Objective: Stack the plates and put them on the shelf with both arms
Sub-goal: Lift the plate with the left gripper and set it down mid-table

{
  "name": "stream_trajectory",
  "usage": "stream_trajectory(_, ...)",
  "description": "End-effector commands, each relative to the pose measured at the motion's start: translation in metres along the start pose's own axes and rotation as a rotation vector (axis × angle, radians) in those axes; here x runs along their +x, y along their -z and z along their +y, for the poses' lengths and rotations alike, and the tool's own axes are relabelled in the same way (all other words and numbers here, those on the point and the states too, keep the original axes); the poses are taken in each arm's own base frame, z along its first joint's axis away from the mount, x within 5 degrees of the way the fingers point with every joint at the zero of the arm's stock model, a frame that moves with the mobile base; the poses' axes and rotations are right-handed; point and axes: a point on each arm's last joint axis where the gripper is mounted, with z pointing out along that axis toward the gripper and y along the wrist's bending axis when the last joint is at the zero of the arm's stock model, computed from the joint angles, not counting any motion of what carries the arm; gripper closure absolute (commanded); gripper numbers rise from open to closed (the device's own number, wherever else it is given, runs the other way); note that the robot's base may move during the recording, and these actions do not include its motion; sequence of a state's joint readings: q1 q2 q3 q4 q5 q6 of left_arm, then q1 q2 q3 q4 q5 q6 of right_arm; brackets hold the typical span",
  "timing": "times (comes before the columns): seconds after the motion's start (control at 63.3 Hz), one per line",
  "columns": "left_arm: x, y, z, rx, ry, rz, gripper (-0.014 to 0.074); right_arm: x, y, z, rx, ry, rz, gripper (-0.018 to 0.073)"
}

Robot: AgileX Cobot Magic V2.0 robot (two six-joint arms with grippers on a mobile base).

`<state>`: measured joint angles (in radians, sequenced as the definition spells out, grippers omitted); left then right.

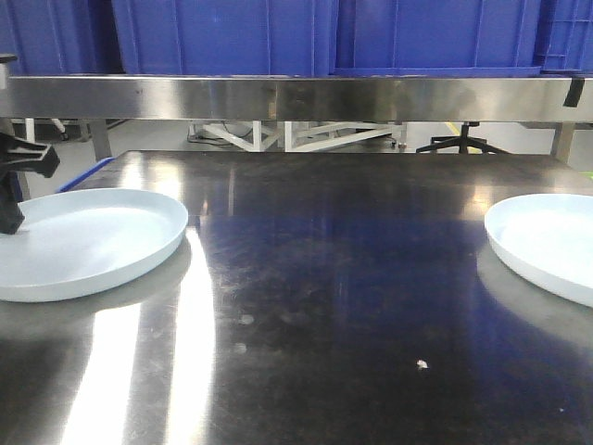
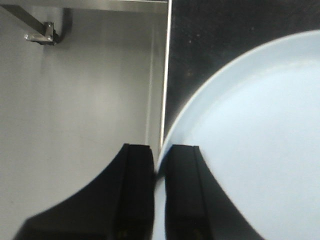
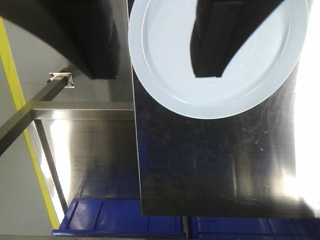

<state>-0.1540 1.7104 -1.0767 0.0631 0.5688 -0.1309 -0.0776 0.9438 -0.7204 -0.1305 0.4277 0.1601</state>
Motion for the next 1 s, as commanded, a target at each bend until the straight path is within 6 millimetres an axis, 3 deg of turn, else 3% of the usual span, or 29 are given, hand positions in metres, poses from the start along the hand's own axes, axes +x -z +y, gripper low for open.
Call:
stream_trajectory(0.0,-0.023,0.039,-0.005,0.033,0.024,-0.132,0.0496,-0.019,0.008,0.001,-0.011,0.002,-0.123,0.0115)
stream_trajectory(0.221,-0.05,0.106,-0.039,0.144,-0.002,-0.336,0.0496,-0.019,0.008,0.001,-0.011,0.002,-0.122,0.0115)
stream_trajectory(0.427,-0.056,0.134,-0.09,0.273,-0.085,-0.424,0.0496,-0.018,0.007,0.001,-0.009,0.002,-0.113,0.0115)
stream_trajectory(0.601,-0.051,0.128,-0.13,0.362,-0.141,-0.44,0.0496,-0.017,0.007,0.0,-0.007,0.002,-0.097,0.0115)
stream_trajectory(0.853,-0.05,0.086,-0.173,0.402,-0.19,-0.356,0.0496,-0.016,0.007,0.0,-0.005,0.002,-0.089,0.0115)
stream_trajectory(0.98,-0.052,0.066,-0.184,0.396,-0.212,-0.327,0.0496,-0.016,0.007,0.0,-0.005,0.002,-0.089,0.0115)
